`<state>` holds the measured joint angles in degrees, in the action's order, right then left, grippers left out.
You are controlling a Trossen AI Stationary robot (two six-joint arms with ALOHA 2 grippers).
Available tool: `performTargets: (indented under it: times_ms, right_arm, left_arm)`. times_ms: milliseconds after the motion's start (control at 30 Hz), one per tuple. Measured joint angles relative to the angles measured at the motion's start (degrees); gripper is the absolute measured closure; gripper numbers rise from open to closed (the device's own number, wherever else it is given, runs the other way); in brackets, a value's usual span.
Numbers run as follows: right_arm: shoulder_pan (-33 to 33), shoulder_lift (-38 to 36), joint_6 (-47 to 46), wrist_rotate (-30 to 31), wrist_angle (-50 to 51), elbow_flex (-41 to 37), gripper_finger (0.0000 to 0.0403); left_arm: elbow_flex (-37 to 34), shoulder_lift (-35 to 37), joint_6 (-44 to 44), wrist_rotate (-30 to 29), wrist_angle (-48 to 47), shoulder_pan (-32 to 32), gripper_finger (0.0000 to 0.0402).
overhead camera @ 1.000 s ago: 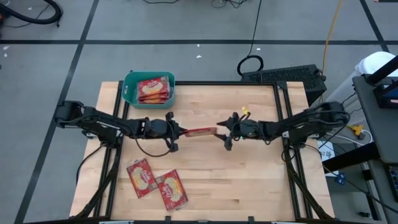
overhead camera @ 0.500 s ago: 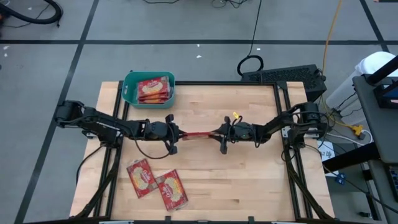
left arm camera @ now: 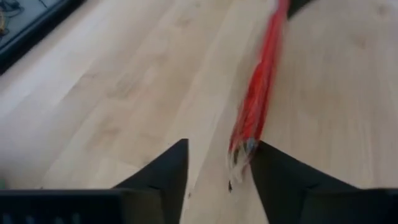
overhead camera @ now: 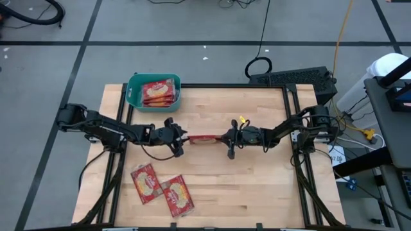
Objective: Sort popcorn bags into baskets
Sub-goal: Put the red popcorn bag into the green bin
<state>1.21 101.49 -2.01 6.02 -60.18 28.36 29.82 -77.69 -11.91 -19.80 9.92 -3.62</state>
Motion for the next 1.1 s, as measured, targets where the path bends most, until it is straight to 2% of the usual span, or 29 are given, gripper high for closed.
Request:
performTargets:
  times_ms: [200, 400, 533, 733, 967, 1100]
  right_arm:
    - [0.00, 0.00, 2.72, 0.02, 0.00, 0.00, 0.0399]
    - [0.74, 0.00, 2.65, -0.10, 0.06, 0.00, 0.0400]
    - [1.03, 0.00, 2.74, -0.22, 0.11, 0.00, 0.0399]
    - [1.03, -0.02, 2.63, -0.31, 0.17, -0.01, 0.0399]
    - [0.97, -0.02, 1.67, -1.80, 0.17, 0.00, 0.0399]
    - [0.96, -0.02, 2.17, -1.81, 0.19, -0.01, 0.0399]
  left_arm:
    - [-7.23, 0.00, -1.76, -0.37, 14.00, -0.28, 0.0186]
    - [-16.01, 0.00, -2.15, 0.21, 32.07, -0.28, 0.0183]
    - [-18.28, -2.14, -2.26, 0.30, 37.57, -0.70, 0.0183]
    - [-15.77, -7.42, -0.47, -0.54, 38.72, -1.33, 0.0183]
    - [-12.41, -15.59, 4.65, -0.75, 47.21, -1.10, 0.0183]
    - [-9.65, -19.22, 6.60, -0.78, 47.44, -0.81, 0.0207]
